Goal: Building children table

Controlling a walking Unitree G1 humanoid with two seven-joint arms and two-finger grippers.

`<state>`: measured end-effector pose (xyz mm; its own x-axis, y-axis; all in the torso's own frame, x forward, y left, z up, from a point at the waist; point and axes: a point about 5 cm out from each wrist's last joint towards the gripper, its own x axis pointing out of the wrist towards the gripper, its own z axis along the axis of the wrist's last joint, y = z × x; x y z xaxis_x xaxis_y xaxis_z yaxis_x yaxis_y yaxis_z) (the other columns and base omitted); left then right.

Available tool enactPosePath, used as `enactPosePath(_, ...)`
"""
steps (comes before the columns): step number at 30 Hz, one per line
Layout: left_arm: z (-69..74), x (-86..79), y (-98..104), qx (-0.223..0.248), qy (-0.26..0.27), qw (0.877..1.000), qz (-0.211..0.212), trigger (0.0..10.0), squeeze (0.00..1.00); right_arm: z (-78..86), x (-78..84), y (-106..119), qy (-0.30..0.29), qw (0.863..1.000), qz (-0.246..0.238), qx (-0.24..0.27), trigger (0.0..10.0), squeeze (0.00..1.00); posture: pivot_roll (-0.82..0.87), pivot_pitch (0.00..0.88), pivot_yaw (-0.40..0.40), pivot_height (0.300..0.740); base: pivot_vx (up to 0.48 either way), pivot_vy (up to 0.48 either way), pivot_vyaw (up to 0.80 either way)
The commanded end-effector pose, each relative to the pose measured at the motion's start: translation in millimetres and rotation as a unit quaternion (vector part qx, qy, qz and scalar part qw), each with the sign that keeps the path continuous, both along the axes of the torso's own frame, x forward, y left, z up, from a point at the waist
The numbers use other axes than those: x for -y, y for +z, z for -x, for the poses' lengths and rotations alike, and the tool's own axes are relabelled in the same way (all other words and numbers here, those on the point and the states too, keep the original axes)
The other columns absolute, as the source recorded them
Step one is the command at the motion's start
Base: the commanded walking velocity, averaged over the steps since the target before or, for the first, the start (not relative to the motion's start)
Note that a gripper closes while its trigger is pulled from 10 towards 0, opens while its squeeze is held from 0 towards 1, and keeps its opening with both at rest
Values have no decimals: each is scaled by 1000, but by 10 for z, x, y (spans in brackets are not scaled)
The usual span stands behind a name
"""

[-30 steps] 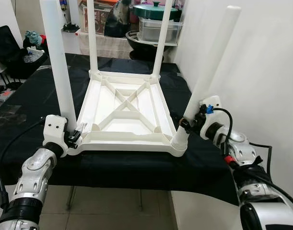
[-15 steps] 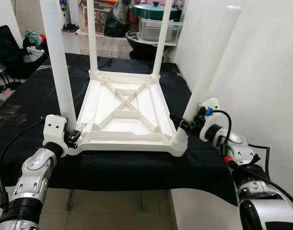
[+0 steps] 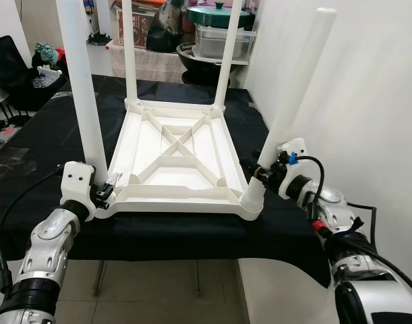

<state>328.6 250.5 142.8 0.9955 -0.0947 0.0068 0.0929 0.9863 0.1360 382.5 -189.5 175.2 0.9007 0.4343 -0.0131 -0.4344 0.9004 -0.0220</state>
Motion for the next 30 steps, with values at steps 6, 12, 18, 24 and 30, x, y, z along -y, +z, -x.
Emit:
enactPosePath(6,57,-119,-122,-30,27,999,-5,10000,0,274,506,-320,-489,867,-71,-68,0,0,100,0,-130,740,0,0,0)
enactPosePath(12,46,-97,-128,-33,22,999,-8,10000,0,337,-28,-365,-403,907,-93,-75,5882,0,97,0,-124,740,0,0,0)
enactPosePath(18,7,-110,-86,-30,24,999,-10,10000,0,291,-201,-121,-310,943,-116,-17,10000,1000,92,0,-122,740,0,0,0)
enactPosePath(24,22,-111,-96,-30,22,999,-8,10000,0,232,-91,246,-60,992,-101,41,10000,0,89,0,-124,740,0,0,0)
enactPosePath(30,5,-100,-85,-27,20,999,-6,10000,0,366,52,156,117,993,-9,14,10000,0,92,0,-128,740,0,0,0)
